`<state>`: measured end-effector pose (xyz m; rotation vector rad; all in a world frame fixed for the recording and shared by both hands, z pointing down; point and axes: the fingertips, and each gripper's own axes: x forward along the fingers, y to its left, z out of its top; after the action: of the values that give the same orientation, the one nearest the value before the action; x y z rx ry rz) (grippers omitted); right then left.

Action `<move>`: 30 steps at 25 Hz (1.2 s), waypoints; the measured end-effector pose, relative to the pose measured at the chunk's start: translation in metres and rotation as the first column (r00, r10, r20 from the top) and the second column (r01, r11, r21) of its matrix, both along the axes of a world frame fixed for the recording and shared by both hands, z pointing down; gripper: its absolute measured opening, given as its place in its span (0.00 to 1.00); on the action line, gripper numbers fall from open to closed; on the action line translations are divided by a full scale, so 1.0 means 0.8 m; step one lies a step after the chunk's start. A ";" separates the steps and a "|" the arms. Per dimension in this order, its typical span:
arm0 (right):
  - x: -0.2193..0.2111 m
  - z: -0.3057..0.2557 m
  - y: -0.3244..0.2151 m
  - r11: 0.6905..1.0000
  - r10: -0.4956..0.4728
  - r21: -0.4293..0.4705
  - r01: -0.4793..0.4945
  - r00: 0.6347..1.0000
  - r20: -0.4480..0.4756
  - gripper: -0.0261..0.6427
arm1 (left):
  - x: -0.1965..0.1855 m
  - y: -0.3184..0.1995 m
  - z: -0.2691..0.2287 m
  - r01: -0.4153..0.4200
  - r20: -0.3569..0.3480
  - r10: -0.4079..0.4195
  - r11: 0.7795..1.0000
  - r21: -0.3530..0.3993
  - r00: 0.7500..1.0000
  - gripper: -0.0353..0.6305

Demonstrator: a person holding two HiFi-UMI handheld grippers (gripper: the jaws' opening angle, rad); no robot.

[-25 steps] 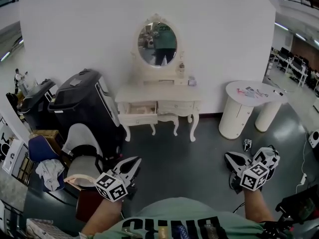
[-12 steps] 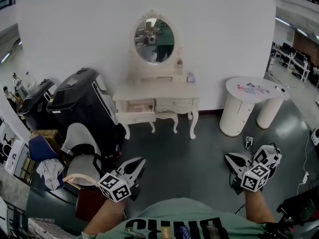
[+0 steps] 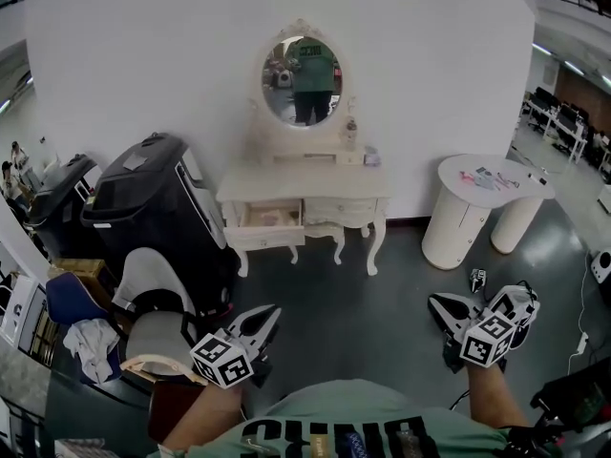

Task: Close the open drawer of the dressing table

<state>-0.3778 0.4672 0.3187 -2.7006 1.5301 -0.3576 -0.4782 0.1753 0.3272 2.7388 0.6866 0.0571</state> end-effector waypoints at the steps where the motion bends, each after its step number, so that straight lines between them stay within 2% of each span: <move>1: 0.005 -0.003 -0.015 1.000 0.006 -0.003 -0.006 1.000 -0.006 0.06 | 0.008 -0.017 -0.004 -0.007 -0.004 0.007 1.000 -0.003 1.000 0.06; 10: 0.046 -0.018 -0.152 0.996 0.075 -0.044 -0.075 0.997 -0.018 0.06 | 0.069 -0.160 -0.023 -0.083 -0.035 0.083 0.996 -0.017 0.996 0.06; 15: 0.064 -0.011 -0.206 0.993 0.092 -0.068 -0.092 0.996 -0.013 0.06 | 0.095 -0.221 -0.006 -0.099 -0.010 0.099 0.994 -0.053 0.995 0.06; 23: 0.119 0.001 -0.234 0.994 0.079 -0.077 -0.078 0.997 0.005 0.06 | 0.138 -0.246 0.012 -0.096 0.013 0.097 0.993 -0.063 0.995 0.06; 30: 0.215 0.009 -0.213 0.999 -0.010 -0.042 0.010 1.000 0.001 0.06 | 0.206 -0.216 0.018 -0.012 0.024 0.013 0.999 -0.031 1.000 0.06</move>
<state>-0.2061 0.2968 0.3258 -2.7243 1.5539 -0.3957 -0.3133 0.0022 0.3414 2.7000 0.6920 0.0822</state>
